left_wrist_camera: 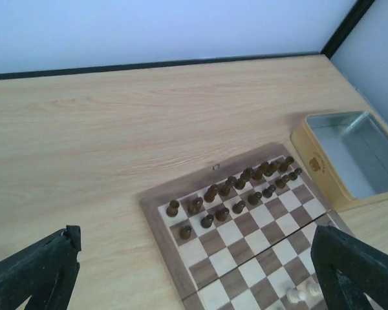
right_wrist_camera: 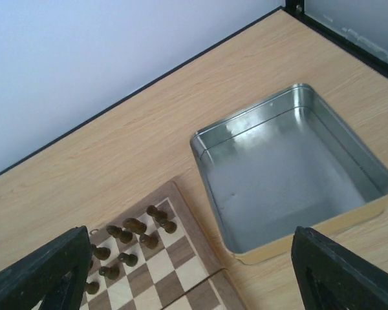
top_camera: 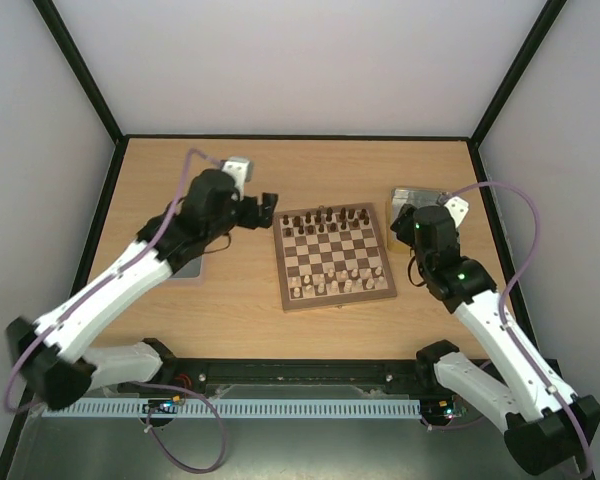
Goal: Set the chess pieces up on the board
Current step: Reset both arms
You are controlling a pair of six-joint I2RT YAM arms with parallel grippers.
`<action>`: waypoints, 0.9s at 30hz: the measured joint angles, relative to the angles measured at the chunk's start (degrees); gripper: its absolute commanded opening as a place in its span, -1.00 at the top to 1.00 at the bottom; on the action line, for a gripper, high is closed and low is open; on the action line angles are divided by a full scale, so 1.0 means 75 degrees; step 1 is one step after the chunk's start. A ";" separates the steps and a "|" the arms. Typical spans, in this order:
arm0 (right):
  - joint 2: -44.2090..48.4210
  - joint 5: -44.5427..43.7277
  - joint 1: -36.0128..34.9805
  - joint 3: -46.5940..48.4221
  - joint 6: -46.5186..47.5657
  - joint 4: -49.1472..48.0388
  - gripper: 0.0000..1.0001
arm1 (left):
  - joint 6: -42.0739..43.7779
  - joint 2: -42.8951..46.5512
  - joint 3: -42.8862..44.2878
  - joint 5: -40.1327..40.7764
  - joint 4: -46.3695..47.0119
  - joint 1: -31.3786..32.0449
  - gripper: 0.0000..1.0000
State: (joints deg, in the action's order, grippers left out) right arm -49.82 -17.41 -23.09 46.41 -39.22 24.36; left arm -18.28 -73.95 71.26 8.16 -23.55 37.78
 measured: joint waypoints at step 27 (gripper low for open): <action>0.2498 -0.0682 0.0000 0.3054 -0.0530 0.4762 -0.97 | -0.1792 0.6408 -0.0968 0.0930 -0.2221 0.0009 -0.98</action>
State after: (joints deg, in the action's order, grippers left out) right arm -31.09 -22.52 -23.09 69.32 -43.20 60.07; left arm -31.73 -25.89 64.01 15.14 -40.21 37.85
